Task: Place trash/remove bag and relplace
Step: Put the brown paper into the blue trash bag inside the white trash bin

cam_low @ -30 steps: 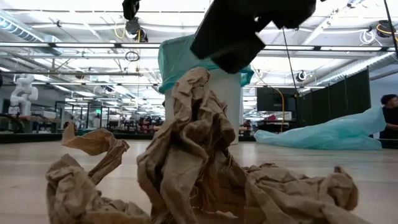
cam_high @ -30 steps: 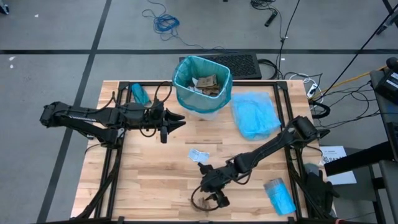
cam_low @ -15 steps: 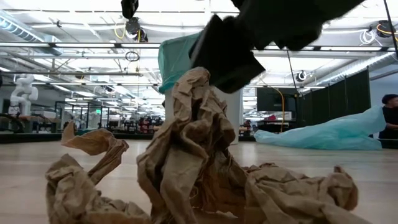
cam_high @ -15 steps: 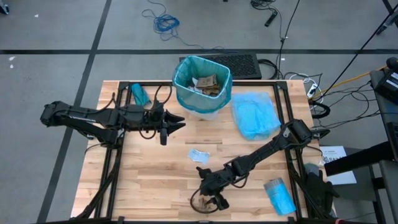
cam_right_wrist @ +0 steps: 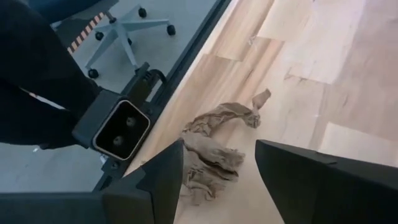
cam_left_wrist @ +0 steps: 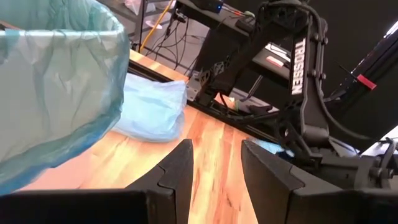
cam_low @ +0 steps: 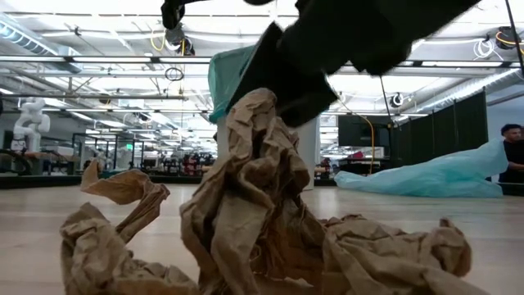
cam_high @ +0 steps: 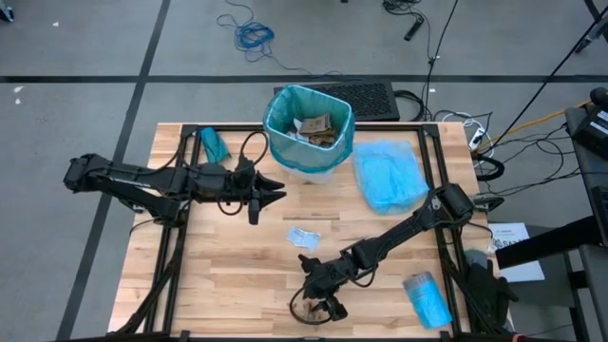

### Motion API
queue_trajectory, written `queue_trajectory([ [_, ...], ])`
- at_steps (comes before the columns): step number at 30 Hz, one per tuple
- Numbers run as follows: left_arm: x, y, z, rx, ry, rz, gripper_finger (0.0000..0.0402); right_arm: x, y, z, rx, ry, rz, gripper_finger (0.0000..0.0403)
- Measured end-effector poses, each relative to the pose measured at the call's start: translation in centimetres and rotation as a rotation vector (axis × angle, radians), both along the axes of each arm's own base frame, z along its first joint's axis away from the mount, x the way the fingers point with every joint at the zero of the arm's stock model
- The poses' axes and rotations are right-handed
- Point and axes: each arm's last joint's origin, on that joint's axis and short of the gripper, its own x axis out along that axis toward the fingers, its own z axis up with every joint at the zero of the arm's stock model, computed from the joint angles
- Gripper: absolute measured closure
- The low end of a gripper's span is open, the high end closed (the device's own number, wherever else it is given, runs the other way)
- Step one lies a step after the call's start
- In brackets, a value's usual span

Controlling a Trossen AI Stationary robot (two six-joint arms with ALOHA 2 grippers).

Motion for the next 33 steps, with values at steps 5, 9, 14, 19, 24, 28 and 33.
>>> queue_trajectory([
  [5,-0.1,0.0,0.4,-0.005,-0.038,0.000,0.0270,0.5,0.3,-1.4,0.048,0.026,-0.014,0.0209],
  [9,-0.1,0.0,0.5,-0.005,-0.042,0.000,0.0270,0.6,0.4,-1.7,0.051,0.037,-0.019,0.0231],
  [14,-0.1,-0.1,0.5,-0.004,-0.044,-0.006,0.0270,0.8,0.2,-1.6,0.076,0.066,-0.051,0.0350],
  [19,-0.1,-0.2,0.5,-0.004,-0.043,-0.011,0.0270,1.1,-0.1,-1.3,0.121,0.083,-0.113,0.0393],
  [24,-0.1,-0.4,0.5,-0.005,-0.044,-0.017,0.0270,1.3,-1.1,0.7,0.162,0.061,-0.179,0.0401],
  [28,-0.4,-0.6,0.7,-0.004,-0.049,-0.026,0.0270,1.0,-2.8,5.2,0.162,-0.056,-0.242,0.0402],
  [33,-1.4,-0.4,1.6,0.011,-0.096,-0.031,0.0270,-0.6,-7.2,11.9,0.091,-0.214,-0.369,0.0402],
])
